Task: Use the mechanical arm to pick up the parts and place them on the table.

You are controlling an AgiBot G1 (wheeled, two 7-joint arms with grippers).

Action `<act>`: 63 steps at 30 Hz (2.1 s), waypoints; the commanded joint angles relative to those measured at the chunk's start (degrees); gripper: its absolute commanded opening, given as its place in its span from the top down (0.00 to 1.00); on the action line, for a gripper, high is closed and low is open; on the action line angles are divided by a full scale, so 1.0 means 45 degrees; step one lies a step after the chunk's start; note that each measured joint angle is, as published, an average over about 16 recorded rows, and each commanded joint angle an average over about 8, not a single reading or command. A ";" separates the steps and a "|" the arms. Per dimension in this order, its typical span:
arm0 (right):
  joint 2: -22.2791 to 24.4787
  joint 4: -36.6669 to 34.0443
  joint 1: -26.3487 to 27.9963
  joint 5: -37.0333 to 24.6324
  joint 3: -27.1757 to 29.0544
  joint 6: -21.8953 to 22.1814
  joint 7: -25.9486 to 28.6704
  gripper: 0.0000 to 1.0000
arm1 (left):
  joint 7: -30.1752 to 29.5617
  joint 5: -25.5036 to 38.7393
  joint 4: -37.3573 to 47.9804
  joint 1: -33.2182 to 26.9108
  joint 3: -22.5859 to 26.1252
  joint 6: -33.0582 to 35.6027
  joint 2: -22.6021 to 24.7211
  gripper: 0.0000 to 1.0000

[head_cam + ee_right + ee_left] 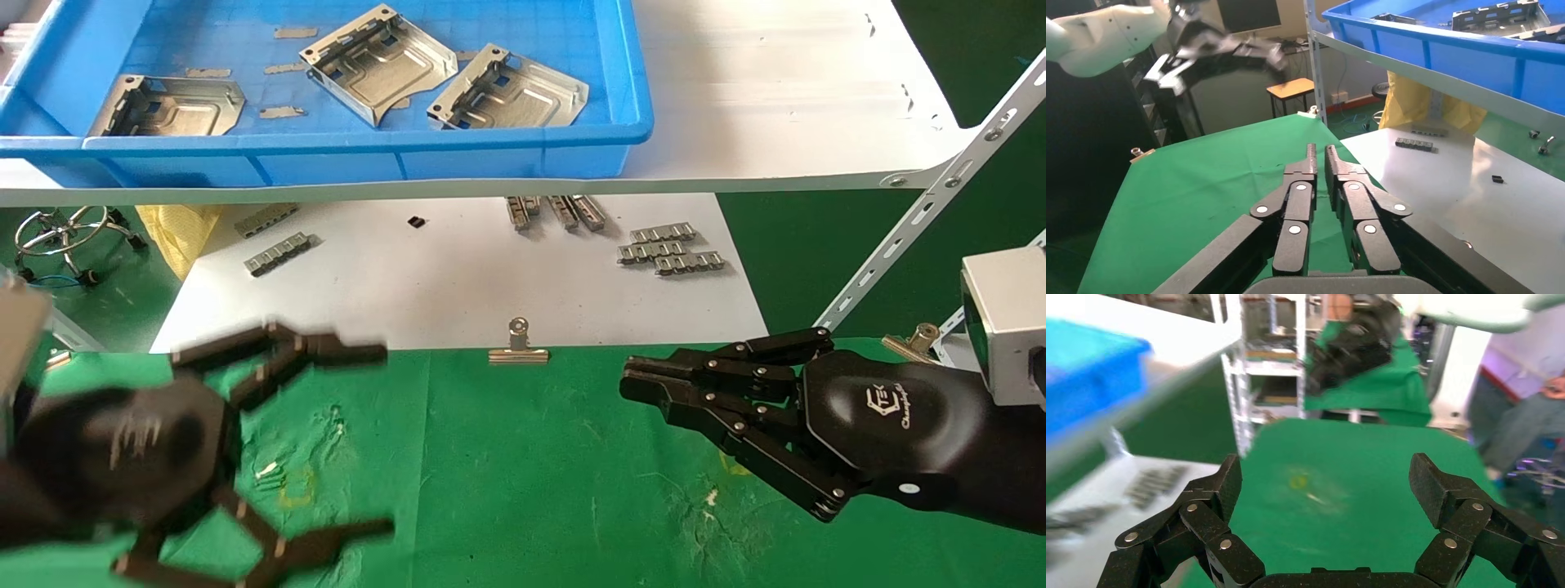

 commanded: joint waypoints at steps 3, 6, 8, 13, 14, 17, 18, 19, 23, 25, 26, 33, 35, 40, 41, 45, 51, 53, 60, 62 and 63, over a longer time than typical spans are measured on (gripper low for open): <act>0.0000 0.0000 0.0000 0.0000 0.0000 0.0000 0.0000 1.00 | -0.0376 0.0776 0.0257 -0.1468 0.0155 -0.0611 0.0366 0.00; 0.0000 0.0000 0.0000 0.0000 0.0000 0.0000 0.0000 1.00 | -0.0784 0.1827 0.1597 -0.3330 0.0691 -0.0947 0.1249 0.00; 0.0000 0.0000 0.0000 0.0000 0.0000 0.0000 0.0000 1.00 | -0.0900 0.2639 0.2905 -0.4631 0.1125 -0.1142 0.1976 0.00; 0.0000 0.0000 0.0000 0.0000 0.0000 0.0000 0.0000 1.00 | -0.0626 0.4748 0.6761 -0.7480 0.2168 -0.1921 0.3753 0.00; 0.0000 0.0000 0.0000 0.0000 0.0000 0.0000 0.0000 1.00 | -0.0540 0.5157 0.7548 -0.7951 0.2354 -0.2212 0.4080 0.00; 0.0000 0.0000 0.0000 0.0000 0.0000 0.0000 0.0000 1.00 | -0.0267 0.6253 0.9633 -0.9080 0.2839 -0.3278 0.4958 0.00; 0.0000 0.0000 0.0000 0.0000 0.0000 0.0000 0.0000 1.00 | -0.0191 0.6563 1.0219 -0.9364 0.2977 -0.3652 0.5213 0.00; 0.0000 0.0000 0.0000 0.0000 0.0000 0.0000 0.0000 1.00 | -0.0115 0.6861 1.0771 -0.9622 0.3114 -0.4028 0.5458 0.00; 0.0000 0.0000 0.0000 0.0000 0.0000 0.0000 0.0000 1.00 | 0.0102 0.7736 1.2483 -1.0374 0.3561 -0.5052 0.6242 0.10; 0.0000 0.0000 0.0000 0.0000 0.0000 0.0000 0.0000 1.00 | 0.0166 0.8012 1.3108 -1.0626 0.3730 -0.5251 0.6512 0.35; 0.0000 0.0000 0.0000 0.0000 0.0000 0.0000 0.0000 1.00 | 0.0195 0.8122 1.3384 -1.0735 0.3801 -0.5302 0.6624 0.47; 0.0000 0.0000 0.0000 0.0000 0.0000 0.0000 0.0000 1.00 | 0.0440 0.8503 1.4628 -1.1172 0.4071 -0.5165 0.7038 1.00; 0.0000 0.0000 0.0000 0.0000 0.0000 0.0000 0.0000 1.00 | 0.0526 0.8532 1.4846 -1.1231 0.4093 -0.5098 0.7079 1.00; 0.0000 0.0000 0.0000 0.0000 0.0000 0.0000 0.0000 0.80 | 0.0751 0.8535 1.5211 -1.1321 0.4095 -0.5027 0.7111 1.00; 0.0000 0.0000 0.0000 0.0000 0.0000 0.0000 0.0000 0.68 | 0.0798 0.8529 1.5264 -1.1334 0.4091 -0.5022 0.7114 1.00; 0.0000 0.0000 0.0000 0.0000 0.0000 0.0000 0.0000 0.18 | 0.0977 0.8511 1.5433 -1.1380 0.4076 -0.5030 0.7134 1.00; 0.0000 0.0000 0.0000 0.0000 0.0000 0.0000 0.0000 0.00 | 0.1201 0.8486 1.5620 -1.1448 0.4054 -0.5174 0.7176 1.00; 0.0000 0.0000 0.0000 0.0000 0.0000 0.0000 0.0000 0.00 | 0.1263 0.8471 1.5671 -1.1470 0.4041 -0.5249 0.7183 1.00; 0.0000 0.0000 0.0000 0.0000 0.0000 0.0000 0.0000 0.00 | 0.1421 0.8406 1.5825 -1.1547 0.3990 -0.5582 0.7182 1.00; 0.0000 0.0000 0.0000 0.0000 0.0000 0.0000 0.0000 0.00 | 0.1466 0.8387 1.5851 -1.1573 0.3975 -0.5669 0.7180 1.00; 0.0000 0.0000 0.0000 0.0000 0.0000 0.0000 0.0000 0.00 | 0.1489 0.8376 1.5858 -1.1590 0.3967 -0.5698 0.7177 1.00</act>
